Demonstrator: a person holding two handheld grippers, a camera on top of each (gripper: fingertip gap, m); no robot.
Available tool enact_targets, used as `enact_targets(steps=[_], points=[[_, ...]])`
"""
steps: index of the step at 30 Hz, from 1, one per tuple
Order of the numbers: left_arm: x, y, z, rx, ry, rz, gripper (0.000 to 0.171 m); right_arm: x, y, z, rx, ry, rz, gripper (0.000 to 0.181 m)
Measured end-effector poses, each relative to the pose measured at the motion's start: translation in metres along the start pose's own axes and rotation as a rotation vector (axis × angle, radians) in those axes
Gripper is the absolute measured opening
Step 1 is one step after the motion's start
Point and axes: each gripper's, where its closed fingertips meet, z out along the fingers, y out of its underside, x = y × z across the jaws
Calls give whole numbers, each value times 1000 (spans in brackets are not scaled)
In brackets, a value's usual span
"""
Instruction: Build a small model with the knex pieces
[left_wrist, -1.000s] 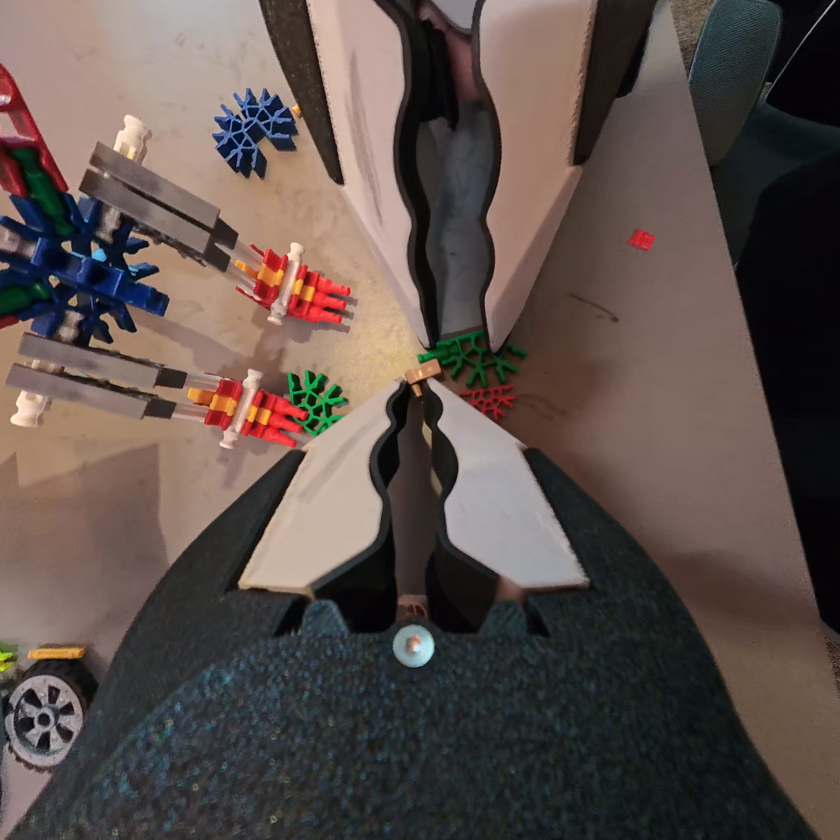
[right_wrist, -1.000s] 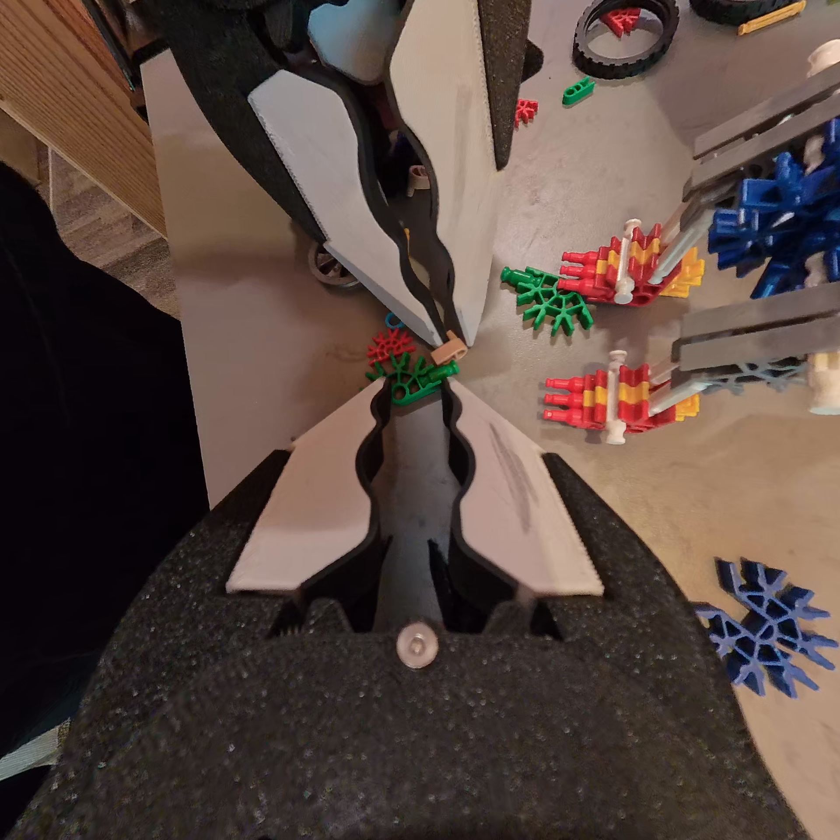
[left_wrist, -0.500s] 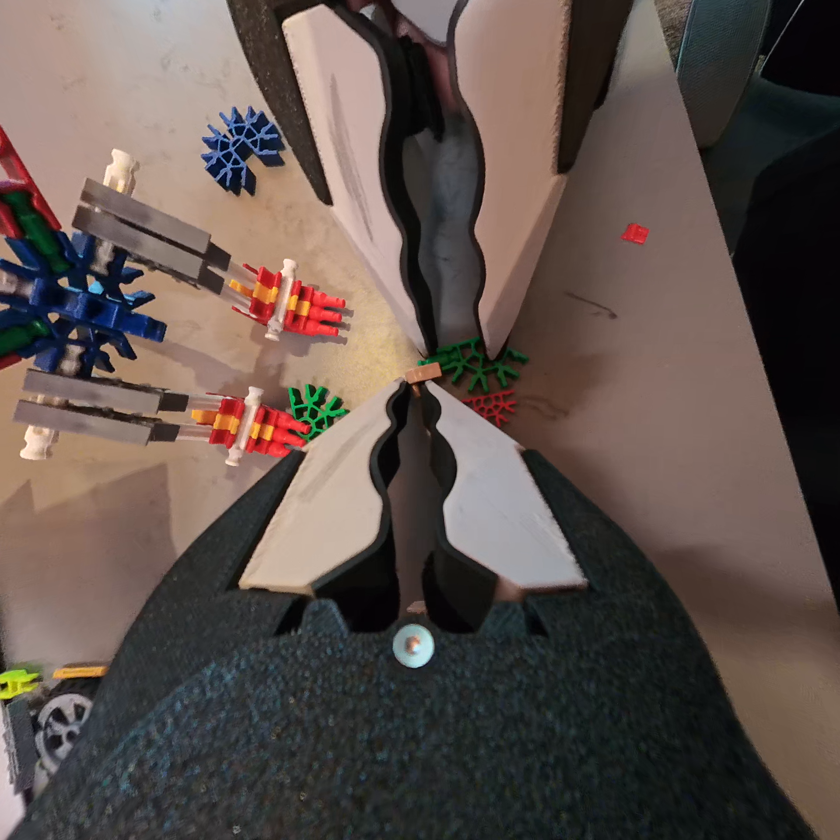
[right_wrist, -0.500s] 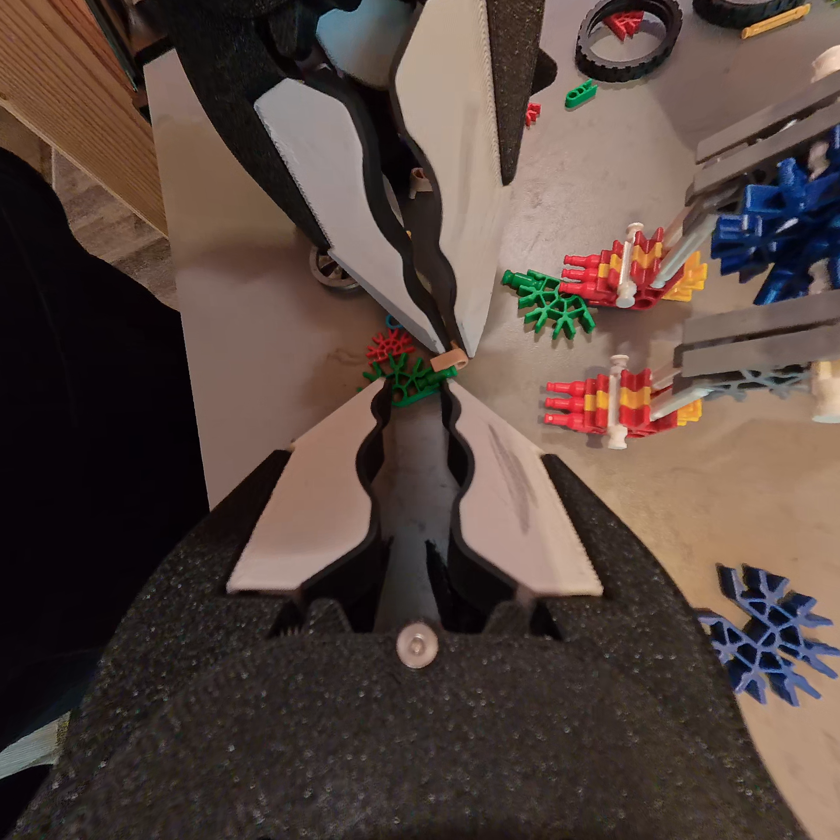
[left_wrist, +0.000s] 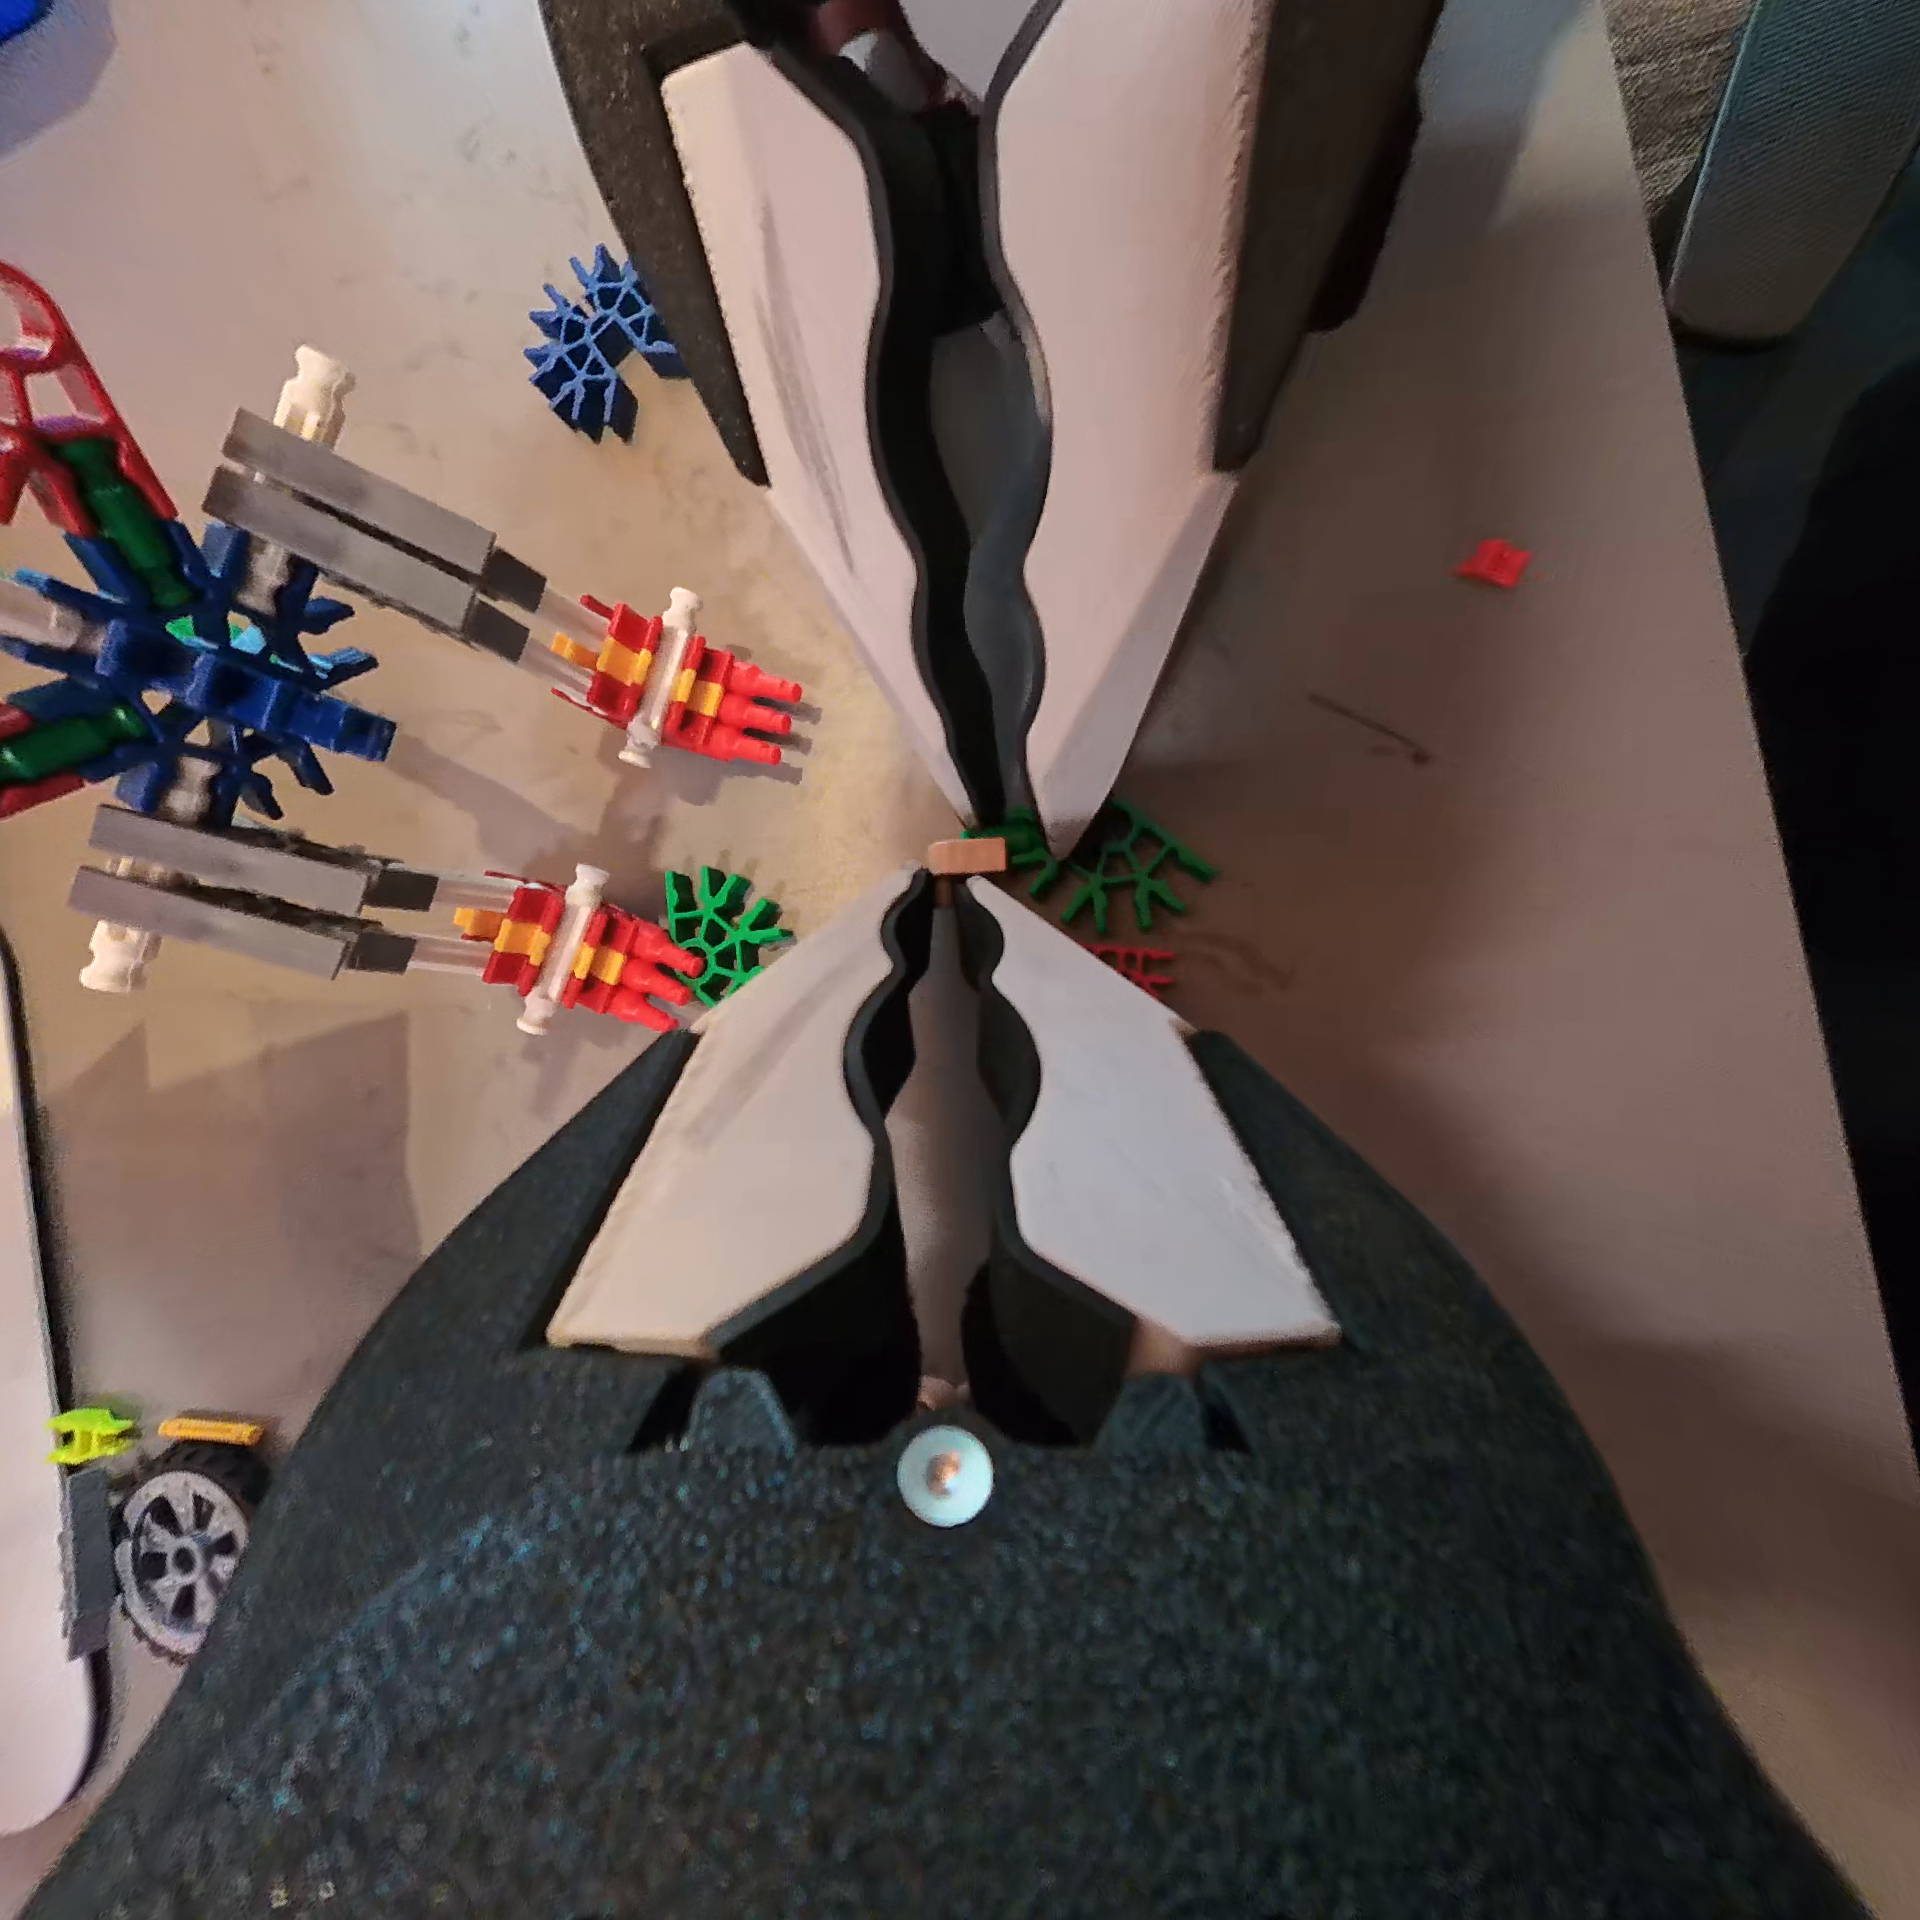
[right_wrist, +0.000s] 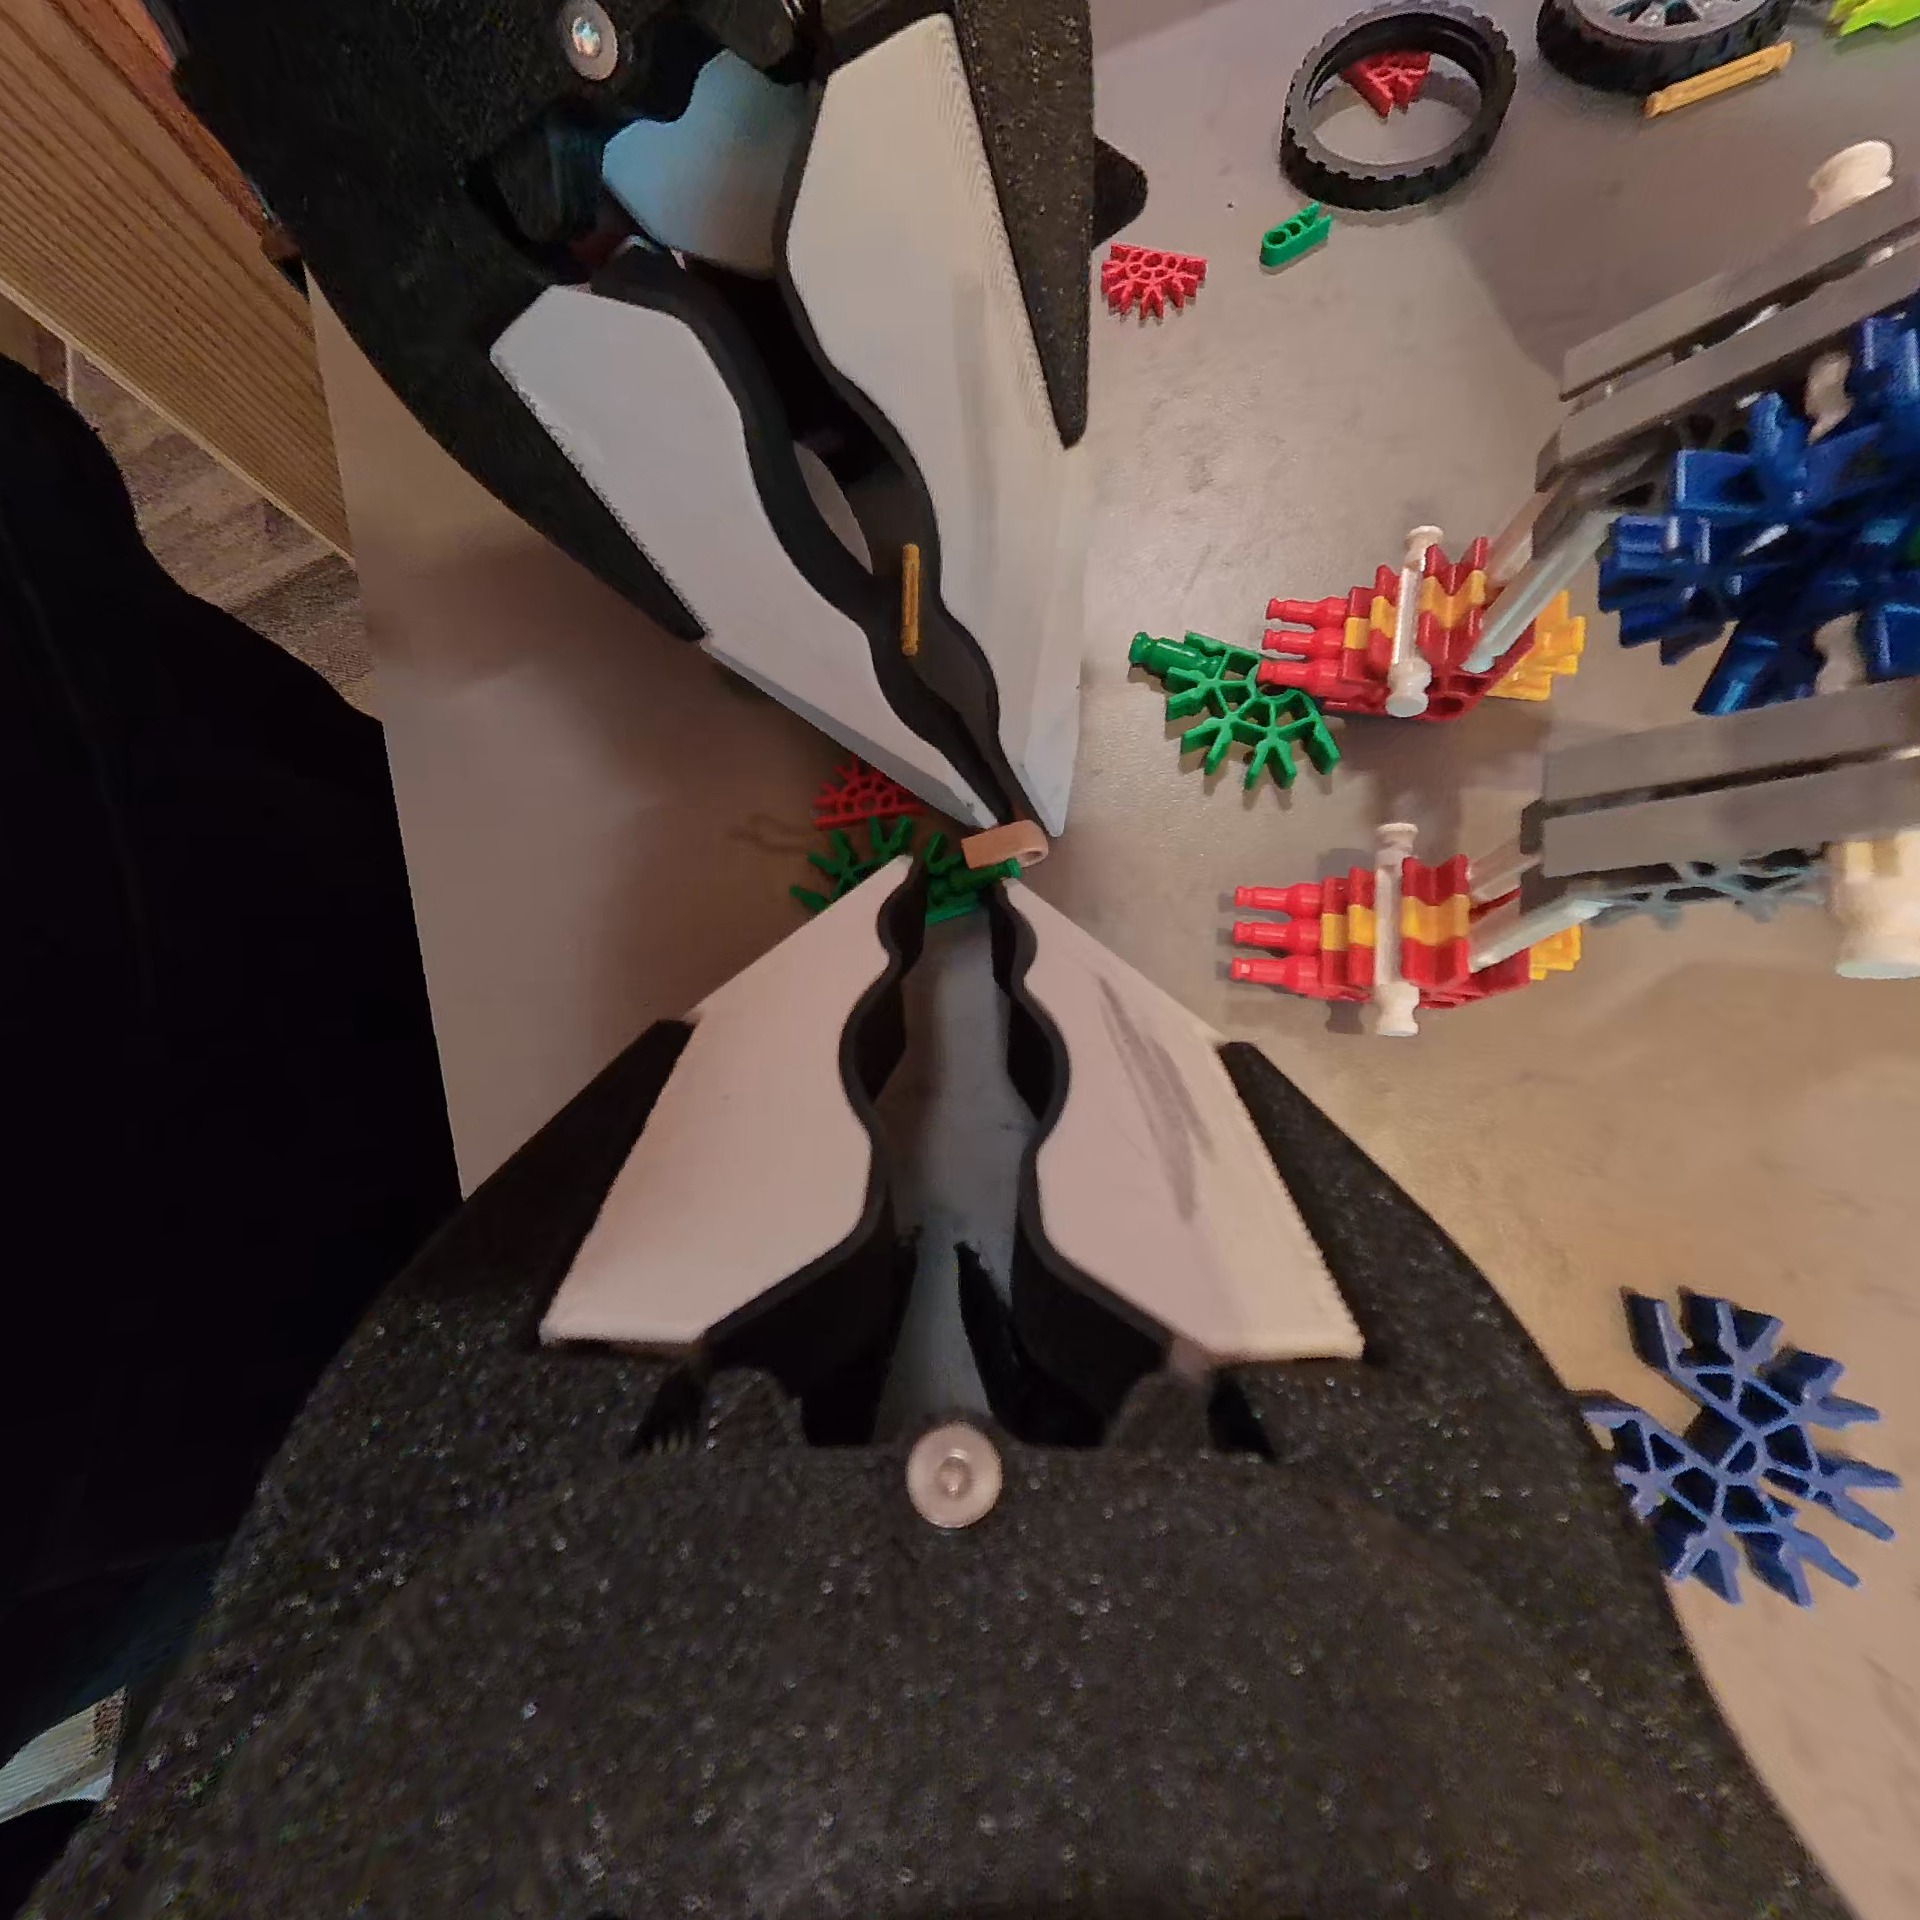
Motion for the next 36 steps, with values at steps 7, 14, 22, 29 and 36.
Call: enact_targets(steps=[7,14,22,29,36], points=[[0,-1,0,-24,-55,-4,0,0,0,0,2,21,-21,10],[0,-1,0,-43,-128,-13,0,0,-1,1,5,62,-47,7],[-3,-2,1,-59,-173,-16,0,1,-1,1,8,99,-64,5],[-4,-3,2,-47,-237,-23,0,1,-1,2,7,167,-122,2],[-5,-3,2,-32,-311,-39,0,1,-1,3,4,241,-142,2]])
